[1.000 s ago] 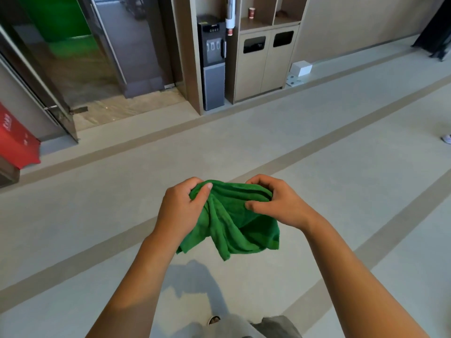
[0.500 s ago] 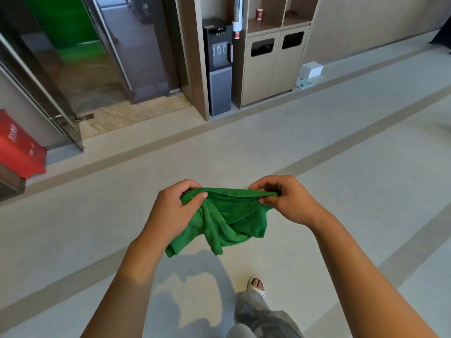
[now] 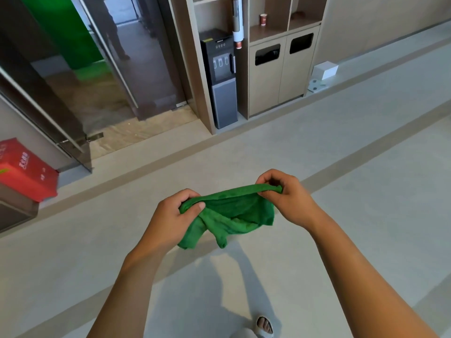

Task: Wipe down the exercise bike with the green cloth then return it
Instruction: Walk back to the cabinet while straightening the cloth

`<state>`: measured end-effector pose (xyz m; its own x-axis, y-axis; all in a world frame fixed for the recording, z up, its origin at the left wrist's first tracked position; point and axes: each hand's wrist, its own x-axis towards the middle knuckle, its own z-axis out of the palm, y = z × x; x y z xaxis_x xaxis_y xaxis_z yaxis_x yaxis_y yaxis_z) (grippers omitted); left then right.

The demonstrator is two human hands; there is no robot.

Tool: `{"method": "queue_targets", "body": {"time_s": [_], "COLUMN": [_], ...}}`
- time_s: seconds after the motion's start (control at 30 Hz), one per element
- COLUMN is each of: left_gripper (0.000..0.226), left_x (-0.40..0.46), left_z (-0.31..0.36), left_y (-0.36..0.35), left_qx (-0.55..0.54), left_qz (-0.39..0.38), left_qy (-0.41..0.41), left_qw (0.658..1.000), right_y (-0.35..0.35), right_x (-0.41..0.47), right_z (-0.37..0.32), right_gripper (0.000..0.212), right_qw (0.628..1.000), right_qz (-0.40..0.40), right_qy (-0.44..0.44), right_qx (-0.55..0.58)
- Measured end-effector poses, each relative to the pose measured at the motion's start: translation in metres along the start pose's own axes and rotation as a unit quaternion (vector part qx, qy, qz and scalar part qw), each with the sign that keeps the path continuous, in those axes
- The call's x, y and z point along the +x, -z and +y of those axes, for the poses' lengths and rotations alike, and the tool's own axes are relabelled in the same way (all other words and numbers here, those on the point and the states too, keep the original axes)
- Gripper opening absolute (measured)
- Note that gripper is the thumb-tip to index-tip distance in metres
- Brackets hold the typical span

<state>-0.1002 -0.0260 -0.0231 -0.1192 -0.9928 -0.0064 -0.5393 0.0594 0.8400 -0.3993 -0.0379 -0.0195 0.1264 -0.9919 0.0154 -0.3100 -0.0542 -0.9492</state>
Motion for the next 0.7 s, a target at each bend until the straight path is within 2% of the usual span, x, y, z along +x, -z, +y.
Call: {"method": "queue_targets", "body": {"time_s": [0.37,0.53,0.7], "left_gripper": [0.008,0.011,0.011], "left_x": [0.095,0.157,0.231], "left_z": [-0.008,-0.027,-0.047], "left_y": [0.008,0.019,0.048], "left_qx": [-0.011,-0.01,-0.038], "left_qz": [0.047,0.065,0.064], "left_qy": [0.035,0.005,-0.003], "left_qw": [0.998,0.998,0.997], "right_y": [0.002,-0.007,-0.022], "right_x": [0.116,0.18,0.253], "right_z": [0.013,0.018,0.008], "right_gripper": [0.019,0.028,0.025], "right_qw": [0.998,0.998,0.997], "right_qz": [0.015,0.03,0.042], "right_qy": [0.001,0.001,-0.004], "right_qx": [0.058,0.049,0.058]}}
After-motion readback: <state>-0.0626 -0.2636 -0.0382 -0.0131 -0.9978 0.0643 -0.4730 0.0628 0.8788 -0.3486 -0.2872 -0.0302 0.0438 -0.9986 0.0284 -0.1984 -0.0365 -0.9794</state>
